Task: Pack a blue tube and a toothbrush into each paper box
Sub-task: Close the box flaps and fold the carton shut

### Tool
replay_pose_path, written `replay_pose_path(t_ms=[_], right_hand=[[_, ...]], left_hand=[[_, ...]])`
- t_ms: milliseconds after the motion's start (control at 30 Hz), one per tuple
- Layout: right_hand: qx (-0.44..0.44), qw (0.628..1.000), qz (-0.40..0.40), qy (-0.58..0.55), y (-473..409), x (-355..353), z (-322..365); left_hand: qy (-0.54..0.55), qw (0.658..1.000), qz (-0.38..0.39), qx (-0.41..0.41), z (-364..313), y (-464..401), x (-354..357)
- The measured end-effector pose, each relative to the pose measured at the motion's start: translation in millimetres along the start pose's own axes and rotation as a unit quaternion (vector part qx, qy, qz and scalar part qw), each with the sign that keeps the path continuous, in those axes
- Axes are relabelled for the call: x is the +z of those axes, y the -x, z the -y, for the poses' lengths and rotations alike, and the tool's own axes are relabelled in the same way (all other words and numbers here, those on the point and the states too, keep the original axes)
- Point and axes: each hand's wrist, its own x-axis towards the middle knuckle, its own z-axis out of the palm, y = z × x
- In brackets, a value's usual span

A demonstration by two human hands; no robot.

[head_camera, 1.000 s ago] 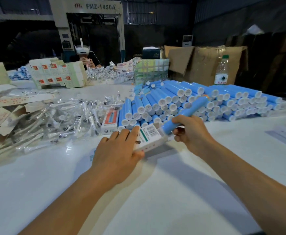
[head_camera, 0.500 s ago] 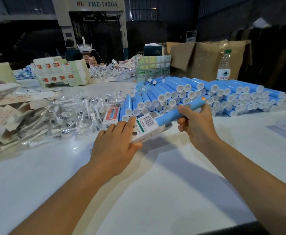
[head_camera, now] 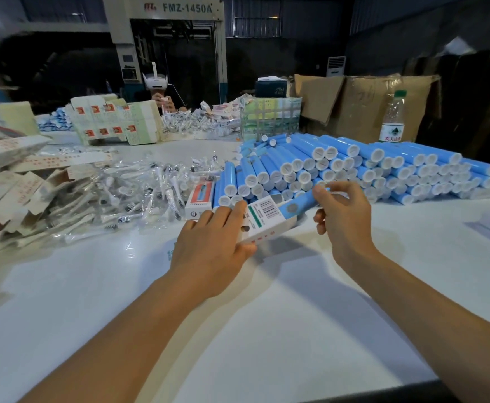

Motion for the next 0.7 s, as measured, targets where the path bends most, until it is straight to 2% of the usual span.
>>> replay_pose_path(t_ms=[167,367,500,600,700], right_hand=[[-0.023,0.993,0.082,0.087,13,13,-9],[-0.013,0.997,0.032,0.076,3,3,-9],[-0.082,0.987,0.01,0.135,-9,10,5],[-0.163,0.965,0.056,0.2,-12,36,23],[-0.19,0.938,0.155,0.244,-11,83,33]], left_hand=[[-0.008,1.0,0.009,-0.007,2,1,0],[-0.01,1.0,0.027,0.004,-4,0,0],[-0.028,0.997,0.069,0.011,-3,1,-2],[-0.043,0.995,0.084,0.018,-2,1,-5],[-0.064,0.994,0.09,0.022,-1,0,-7]])
